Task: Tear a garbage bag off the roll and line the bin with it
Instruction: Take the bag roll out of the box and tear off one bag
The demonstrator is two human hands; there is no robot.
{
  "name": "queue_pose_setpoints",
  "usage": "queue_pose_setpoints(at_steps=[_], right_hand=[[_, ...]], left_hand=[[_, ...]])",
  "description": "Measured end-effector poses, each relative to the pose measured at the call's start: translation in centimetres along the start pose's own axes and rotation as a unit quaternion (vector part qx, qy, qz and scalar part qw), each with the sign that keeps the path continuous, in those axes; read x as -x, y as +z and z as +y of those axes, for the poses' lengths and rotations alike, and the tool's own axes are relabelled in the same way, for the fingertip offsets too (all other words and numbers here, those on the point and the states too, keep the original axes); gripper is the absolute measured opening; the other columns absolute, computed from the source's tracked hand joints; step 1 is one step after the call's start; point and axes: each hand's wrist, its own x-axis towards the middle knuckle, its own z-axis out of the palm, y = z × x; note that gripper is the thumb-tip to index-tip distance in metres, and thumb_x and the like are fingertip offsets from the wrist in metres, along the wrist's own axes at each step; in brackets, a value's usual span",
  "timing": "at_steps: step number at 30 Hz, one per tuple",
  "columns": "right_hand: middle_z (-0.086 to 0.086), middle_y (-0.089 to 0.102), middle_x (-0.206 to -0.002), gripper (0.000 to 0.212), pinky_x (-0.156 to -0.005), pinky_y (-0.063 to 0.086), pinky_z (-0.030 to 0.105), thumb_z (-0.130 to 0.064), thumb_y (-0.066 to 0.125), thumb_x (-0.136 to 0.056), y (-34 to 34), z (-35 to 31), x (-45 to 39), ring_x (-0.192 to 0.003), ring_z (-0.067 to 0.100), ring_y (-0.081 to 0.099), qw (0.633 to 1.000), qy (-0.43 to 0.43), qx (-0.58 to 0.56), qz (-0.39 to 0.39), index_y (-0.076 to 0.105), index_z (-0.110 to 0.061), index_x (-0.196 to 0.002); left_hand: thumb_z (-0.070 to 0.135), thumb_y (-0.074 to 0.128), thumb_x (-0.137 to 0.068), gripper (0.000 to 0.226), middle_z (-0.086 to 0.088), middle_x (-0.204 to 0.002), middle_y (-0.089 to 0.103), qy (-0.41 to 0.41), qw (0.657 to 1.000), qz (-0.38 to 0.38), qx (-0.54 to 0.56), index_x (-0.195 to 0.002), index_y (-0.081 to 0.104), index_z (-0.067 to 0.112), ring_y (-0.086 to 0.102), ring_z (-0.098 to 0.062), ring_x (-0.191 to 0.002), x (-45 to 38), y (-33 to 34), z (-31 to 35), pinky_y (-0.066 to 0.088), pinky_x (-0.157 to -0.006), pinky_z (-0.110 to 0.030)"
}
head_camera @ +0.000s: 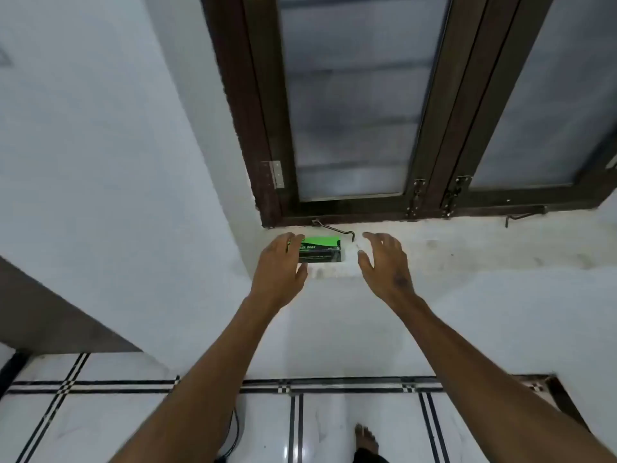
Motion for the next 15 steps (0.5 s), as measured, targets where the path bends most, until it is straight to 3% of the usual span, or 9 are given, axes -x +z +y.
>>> queue_pose_setpoints(at_steps=[2,5,9,11,13,15], right_hand=[[0.014,0.057,-0.134,0.04,-0.105,0.044,0.047,-0.024,0.055,-0.098,0.7,2.3,-2.7,-0.128,0.031,0.048,0.998,-0.024,-0.048,-0.035,0.056,-0.01,-0.135],[0.01,0.057,-0.133,0.038,-0.102,0.043,0.034,-0.023,0.057,-0.098,2.3,3.8,-4.1,-0.125,0.026,0.048,0.992,-0.016,-0.093,-0.079,0.056,-0.01,-0.134],[0.004,0.056,-0.136,0.04,-0.101,0.05,0.035,-0.021,0.06,-0.098,4.0,4.6,-6.0,-0.123,0.019,0.054,0.977,-0.008,-0.159,-0.141,0.055,-0.017,-0.137],[0.005,0.061,-0.131,0.035,-0.093,0.052,0.025,-0.015,0.058,-0.098,5.0,4.7,-7.1,-0.115,0.017,0.06,0.969,0.012,-0.191,-0.157,0.059,-0.015,-0.133],[0.007,0.068,-0.121,0.029,-0.078,0.047,0.007,-0.011,0.056,-0.097,5.3,4.4,-7.7,-0.1,0.012,0.063,0.964,0.047,-0.213,-0.153,0.065,-0.011,-0.125],[0.007,0.072,-0.109,0.026,-0.068,0.045,0.003,-0.011,0.056,-0.096,5.7,4.0,-8.2,-0.089,0.012,0.065,0.958,0.076,-0.235,-0.145,0.068,-0.012,-0.119]], left_hand=[[0.028,0.06,-0.093,0.06,-0.014,-0.148,0.044,-0.023,0.999,-0.032,0.028,-0.146,0.039,0.011,0.042,-0.031,-0.136,-3.1,2.1,0.9,0.038,-0.112,-0.042],[0.027,0.062,-0.093,0.062,-0.01,-0.152,0.041,-0.056,0.996,-0.067,0.037,-0.148,0.037,0.014,0.037,-0.028,-0.14,-5.0,4.5,1.6,0.034,-0.116,-0.04],[0.028,0.068,-0.088,0.068,-0.012,-0.152,0.04,-0.033,0.994,-0.103,0.006,-0.147,0.038,0.013,0.029,-0.032,-0.145,-7.5,6.9,1.9,0.027,-0.118,-0.047],[0.03,0.07,-0.086,0.07,-0.012,-0.152,0.041,-0.032,0.991,-0.126,-0.014,-0.147,0.039,0.013,0.027,-0.034,-0.146,-8.5,8.1,1.2,0.025,-0.119,-0.05],[0.028,0.072,-0.085,0.067,-0.012,-0.148,0.046,-0.027,0.991,-0.128,-0.011,-0.144,0.044,0.014,0.033,-0.035,-0.143,-9.1,8.6,0.6,0.027,-0.117,-0.049],[0.023,0.076,-0.081,0.059,-0.011,-0.135,0.059,-0.024,0.994,-0.107,0.017,-0.135,0.054,0.014,0.05,-0.035,-0.13,-9.4,8.7,0.1,0.037,-0.109,-0.046]])
